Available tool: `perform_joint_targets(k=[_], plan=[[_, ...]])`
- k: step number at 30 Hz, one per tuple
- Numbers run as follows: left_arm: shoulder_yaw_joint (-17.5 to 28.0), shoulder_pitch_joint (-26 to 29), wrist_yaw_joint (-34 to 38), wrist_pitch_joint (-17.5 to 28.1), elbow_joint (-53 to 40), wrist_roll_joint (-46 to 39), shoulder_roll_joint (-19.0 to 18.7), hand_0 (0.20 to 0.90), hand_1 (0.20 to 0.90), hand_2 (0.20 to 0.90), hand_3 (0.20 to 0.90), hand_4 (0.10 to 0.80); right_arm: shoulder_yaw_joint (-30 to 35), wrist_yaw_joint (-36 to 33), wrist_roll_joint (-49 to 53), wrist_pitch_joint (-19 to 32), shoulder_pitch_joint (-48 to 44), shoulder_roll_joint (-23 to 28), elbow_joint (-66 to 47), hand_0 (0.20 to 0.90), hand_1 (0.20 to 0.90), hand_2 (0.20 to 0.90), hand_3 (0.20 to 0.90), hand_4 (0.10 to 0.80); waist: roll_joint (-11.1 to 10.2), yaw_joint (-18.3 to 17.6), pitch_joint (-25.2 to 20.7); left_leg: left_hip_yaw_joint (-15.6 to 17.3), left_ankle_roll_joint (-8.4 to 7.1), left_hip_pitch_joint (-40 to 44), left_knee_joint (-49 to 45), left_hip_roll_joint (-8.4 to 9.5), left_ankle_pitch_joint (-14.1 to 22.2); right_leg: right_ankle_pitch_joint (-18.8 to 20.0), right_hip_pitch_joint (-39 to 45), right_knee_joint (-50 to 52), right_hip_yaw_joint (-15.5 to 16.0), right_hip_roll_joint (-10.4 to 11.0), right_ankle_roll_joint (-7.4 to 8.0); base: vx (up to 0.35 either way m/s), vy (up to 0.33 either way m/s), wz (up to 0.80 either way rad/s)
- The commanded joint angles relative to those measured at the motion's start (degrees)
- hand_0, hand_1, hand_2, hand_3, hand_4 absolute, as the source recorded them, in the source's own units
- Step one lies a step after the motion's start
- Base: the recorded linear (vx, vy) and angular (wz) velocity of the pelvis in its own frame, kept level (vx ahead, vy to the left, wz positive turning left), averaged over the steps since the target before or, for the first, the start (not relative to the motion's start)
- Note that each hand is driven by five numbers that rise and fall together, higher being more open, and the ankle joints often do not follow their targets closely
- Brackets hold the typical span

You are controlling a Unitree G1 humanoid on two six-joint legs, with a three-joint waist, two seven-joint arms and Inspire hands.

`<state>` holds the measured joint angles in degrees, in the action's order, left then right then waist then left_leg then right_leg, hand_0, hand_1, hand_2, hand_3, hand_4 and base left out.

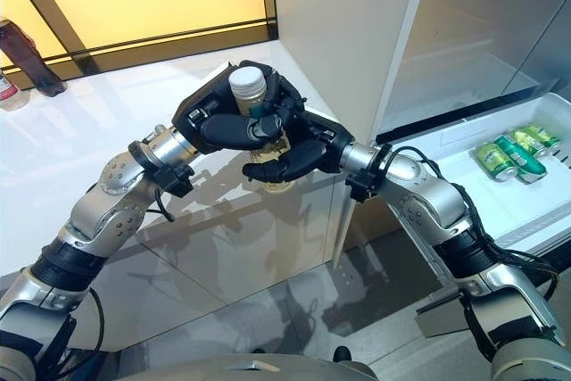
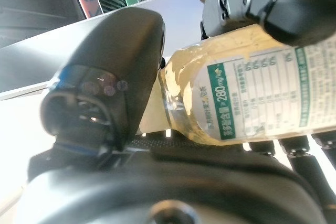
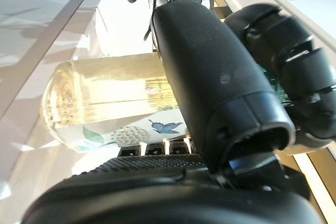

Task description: Put drinks into fridge and close the fridge

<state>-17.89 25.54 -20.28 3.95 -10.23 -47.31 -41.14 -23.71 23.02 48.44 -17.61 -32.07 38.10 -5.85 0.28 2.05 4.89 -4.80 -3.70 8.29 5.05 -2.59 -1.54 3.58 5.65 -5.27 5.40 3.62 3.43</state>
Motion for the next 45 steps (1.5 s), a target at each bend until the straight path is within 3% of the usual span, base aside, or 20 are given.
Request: perform_joint_targets(k=[1,17,18,19,33,45], plan=[[-1.2,14.8,-0.4,6.7,-4.0,-5.5,2.2,0.300,0.300,0.300,0.200,0.100,-0.2,-0.6,5.6,5.0,-12.7,-5.3,-0.5,0.300,0.300,0.300,0.200,0.100,-1.9,-0.4,-5.4,-1.2,3.84,-1.3,-0.1,6.45,2.5,-3.0,1.7,0.8,0.5,-2.2,0.60,0.000,0.000,0.00],[-1.0,14.8,1.1,6.8,-4.6,-4.7,2.9,0.300,0.300,0.300,0.200,0.100,-0.6,-2.5,5.2,5.8,-13.8,-7.1,-0.1,0.300,0.300,0.300,0.200,0.100,-2.0,-0.3,-5.6,-0.8,3.90,-1.2,-0.1,6.20,2.5,-3.1,1.7,0.8,0.0,-2.4,0.45,0.000,0.000,0.00],[-0.9,14.8,1.0,6.8,-4.5,-4.3,2.9,0.366,0.366,0.366,0.277,0.177,-0.5,-2.6,5.1,6.1,-13.7,-7.0,-0.2,0.300,0.300,0.300,0.200,0.100,-2.0,-0.4,-5.7,-0.8,3.90,-1.2,-0.1,6.21,2.6,-3.1,1.7,0.7,0.0,-2.4,0.47,0.000,0.000,0.00],[-0.8,14.7,1.1,6.8,-4.4,-4.0,2.8,0.900,0.900,0.900,0.900,0.800,-0.5,-2.7,4.9,6.5,-13.7,-6.8,-0.1,0.300,0.300,0.300,0.200,0.100,-2.0,-0.4,-5.7,-0.7,3.92,-1.2,-0.1,6.21,2.6,-3.1,1.7,0.7,-0.1,-2.4,0.47,0.000,0.000,0.00],[5.9,9.4,4.3,8.7,-3.5,-2.9,0.0,0.900,0.900,0.900,0.900,0.800,5.6,-5.8,3.1,11.5,-12.4,-2.5,-4.3,0.300,0.300,0.300,0.200,0.100,-2.0,-0.8,-5.8,-0.1,3.94,-1.1,-0.1,6.01,2.7,-3.1,1.5,0.8,-0.9,-2.6,0.42,0.000,0.000,-0.01],[11.7,3.6,3.7,9.7,-4.1,-4.1,1.7,0.900,0.900,0.900,0.900,0.800,11.4,-8.7,0.2,16.4,-9.6,-1.5,-10.8,0.300,0.300,0.300,0.200,0.100,-2.1,-1.1,-5.9,0.0,4.03,-1.1,-0.2,5.87,2.9,-3.2,1.3,0.9,-1.3,-2.8,0.26,0.000,0.000,-0.01]])
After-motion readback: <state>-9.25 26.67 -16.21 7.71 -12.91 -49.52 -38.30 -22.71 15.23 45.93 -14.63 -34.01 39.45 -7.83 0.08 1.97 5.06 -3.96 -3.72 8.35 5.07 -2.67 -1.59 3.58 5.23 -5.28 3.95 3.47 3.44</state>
